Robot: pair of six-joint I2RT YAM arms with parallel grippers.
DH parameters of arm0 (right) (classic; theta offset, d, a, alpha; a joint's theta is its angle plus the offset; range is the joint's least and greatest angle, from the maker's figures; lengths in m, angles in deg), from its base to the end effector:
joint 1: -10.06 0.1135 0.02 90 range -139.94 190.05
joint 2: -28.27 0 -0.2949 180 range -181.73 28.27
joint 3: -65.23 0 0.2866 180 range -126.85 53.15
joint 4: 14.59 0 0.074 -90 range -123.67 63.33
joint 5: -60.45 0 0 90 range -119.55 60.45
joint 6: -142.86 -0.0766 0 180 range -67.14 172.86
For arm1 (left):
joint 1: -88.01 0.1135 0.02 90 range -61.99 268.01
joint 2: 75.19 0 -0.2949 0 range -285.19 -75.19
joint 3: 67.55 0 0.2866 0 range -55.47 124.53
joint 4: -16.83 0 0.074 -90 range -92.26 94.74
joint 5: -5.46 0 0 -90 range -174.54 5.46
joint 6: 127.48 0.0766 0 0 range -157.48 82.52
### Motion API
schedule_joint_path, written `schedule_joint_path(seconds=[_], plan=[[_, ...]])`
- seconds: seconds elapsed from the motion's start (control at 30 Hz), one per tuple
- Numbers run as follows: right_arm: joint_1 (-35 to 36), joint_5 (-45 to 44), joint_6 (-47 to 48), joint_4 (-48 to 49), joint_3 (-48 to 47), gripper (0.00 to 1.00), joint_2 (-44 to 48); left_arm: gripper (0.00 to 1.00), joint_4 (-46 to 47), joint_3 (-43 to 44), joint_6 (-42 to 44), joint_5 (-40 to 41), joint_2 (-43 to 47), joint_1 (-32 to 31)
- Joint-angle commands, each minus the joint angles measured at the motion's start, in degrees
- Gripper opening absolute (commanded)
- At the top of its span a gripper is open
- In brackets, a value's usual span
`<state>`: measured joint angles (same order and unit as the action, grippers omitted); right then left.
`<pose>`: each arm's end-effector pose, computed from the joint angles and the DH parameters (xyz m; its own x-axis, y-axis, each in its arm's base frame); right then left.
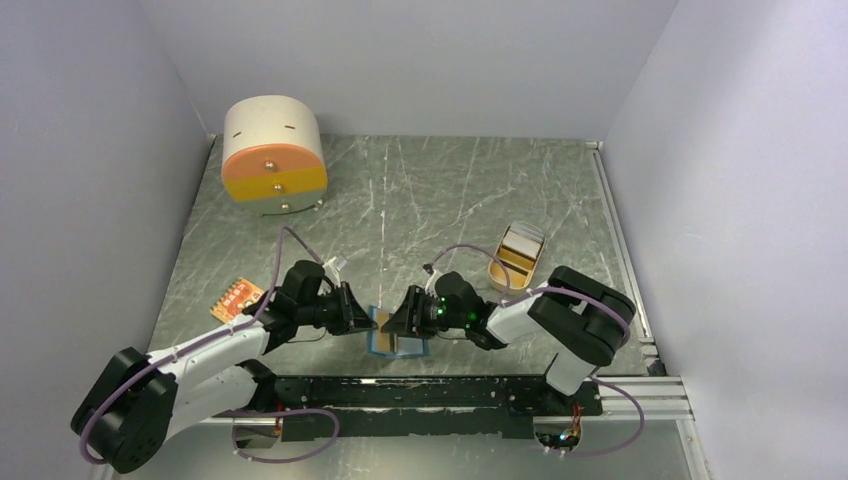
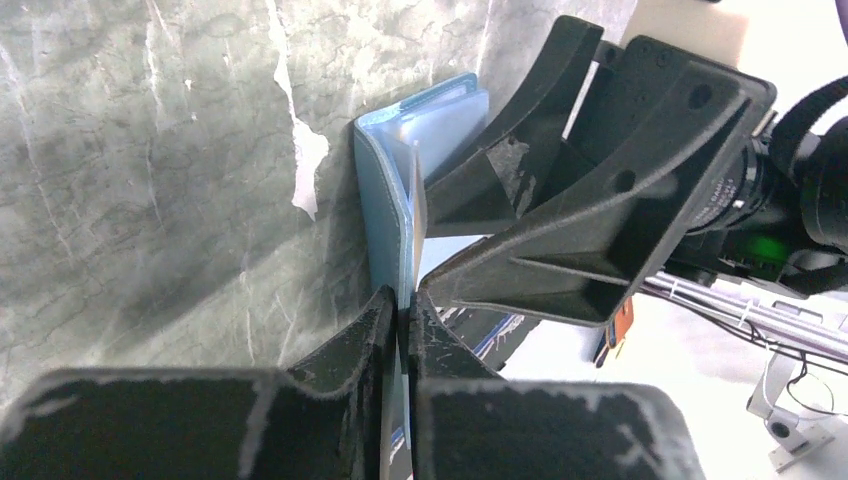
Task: Put the credit cards into the card holder
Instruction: Insert the credit card into the card holder.
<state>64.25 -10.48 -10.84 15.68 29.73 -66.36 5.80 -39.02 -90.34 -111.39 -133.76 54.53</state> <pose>0.1664 0.2734 0.0908 -0.9623 0.1143 -0.2467 -0.1606 0.4931 0.8550 0.1658 -0.1511 0.1281 -0.9496 -0.2247 -0.2186 0.0318 0.6248 -0.7801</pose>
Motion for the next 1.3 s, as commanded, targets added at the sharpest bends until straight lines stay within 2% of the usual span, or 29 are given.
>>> schedule_joint_path(seconds=[0.0, 0.27, 0.4, 0.47, 0.7, 0.73, 0.87, 1.0, 1.17, 1.27], plan=[[0.43, 0.9, -1.01, 4.31, 0.53, 0.49, -0.91, 0.09, 1.51, -0.24, -0.83, -0.71, 3.47, 0.28], [0.47, -2.68, 4.03, -10.39, -2.33, 0.52, 4.97, 0.09, -9.67, 3.66, 2.38, 5.1, 3.43, 0.28], [0.73, -1.6, 2.98, -6.69, -1.31, 0.52, 4.38, 0.09, -12.06, 6.03, 3.75, 5.82, 1.37, 0.27], [1.25, -0.92, 2.61, -4.65, -1.7, 0.51, 3.04, 0.15, -11.46, 6.39, 3.62, 4.79, 1.32, 0.25], [1.56, 0.34, 1.95, -0.48, -2.07, 0.34, -0.22, 0.25, -10.86, 6.72, 2.41, 2.78, 4.29, 0.31], [1.53, 0.24, 2.16, -0.88, -2.15, 0.33, -0.24, 0.25, -11.2, 6.75, 2.49, 2.94, 4.4, 0.28], [1.53, -1.67, 3.41, -4.07, -2.03, 0.32, 1.44, 0.09, -10.21, 6.26, 2.67, 2.61, 3.61, 0.25], [1.58, -3.48, 5.2, -8.55, -2.46, 0.33, 3.73, 0.09, -8.5, 5.72, 2.85, 1.84, 1.69, 0.29], [1.46, -3.58, 5.41, -8.88, -2.32, 0.34, 3.62, 0.25, -7.96, 6.32, 3.19, 1.81, 0.35, 0.31], [1.52, -3.17, 5.3, -8.41, -2.41, 0.34, 3.01, 0.27, -7.57, 6.42, 3.38, 1.57, 0.38, 0.3]])
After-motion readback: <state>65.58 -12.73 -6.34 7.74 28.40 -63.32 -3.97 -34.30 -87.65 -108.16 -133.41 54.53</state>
